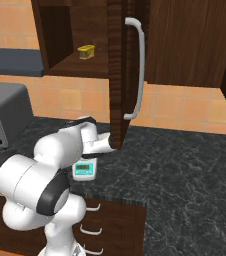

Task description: Pick the jam and place it on the digital scale for weighing, and close the cabinet.

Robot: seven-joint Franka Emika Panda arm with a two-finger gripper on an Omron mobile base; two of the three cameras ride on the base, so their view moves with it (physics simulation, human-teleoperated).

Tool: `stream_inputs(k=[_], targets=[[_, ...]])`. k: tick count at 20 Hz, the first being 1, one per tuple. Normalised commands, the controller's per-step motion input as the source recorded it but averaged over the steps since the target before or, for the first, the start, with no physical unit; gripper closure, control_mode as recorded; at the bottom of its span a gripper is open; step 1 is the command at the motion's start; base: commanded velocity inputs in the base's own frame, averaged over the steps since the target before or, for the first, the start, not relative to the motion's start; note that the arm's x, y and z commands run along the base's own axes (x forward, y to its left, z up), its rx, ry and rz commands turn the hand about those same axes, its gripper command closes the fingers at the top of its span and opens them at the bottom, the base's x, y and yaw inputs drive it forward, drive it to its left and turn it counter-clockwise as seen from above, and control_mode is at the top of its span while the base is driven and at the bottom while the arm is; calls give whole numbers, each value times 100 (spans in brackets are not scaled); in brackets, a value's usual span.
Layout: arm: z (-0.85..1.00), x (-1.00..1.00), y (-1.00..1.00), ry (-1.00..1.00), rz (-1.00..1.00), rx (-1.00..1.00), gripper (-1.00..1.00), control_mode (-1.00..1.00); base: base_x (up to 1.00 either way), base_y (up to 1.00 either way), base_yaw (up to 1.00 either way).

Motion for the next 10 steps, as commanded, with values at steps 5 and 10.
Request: stream_inputs(k=[5,10], targets=[[19,-26,0,-10,0,0,-100,-100,0,0,0],[36,-9,0,-14,0,0,-100,-100,0,0,0]])
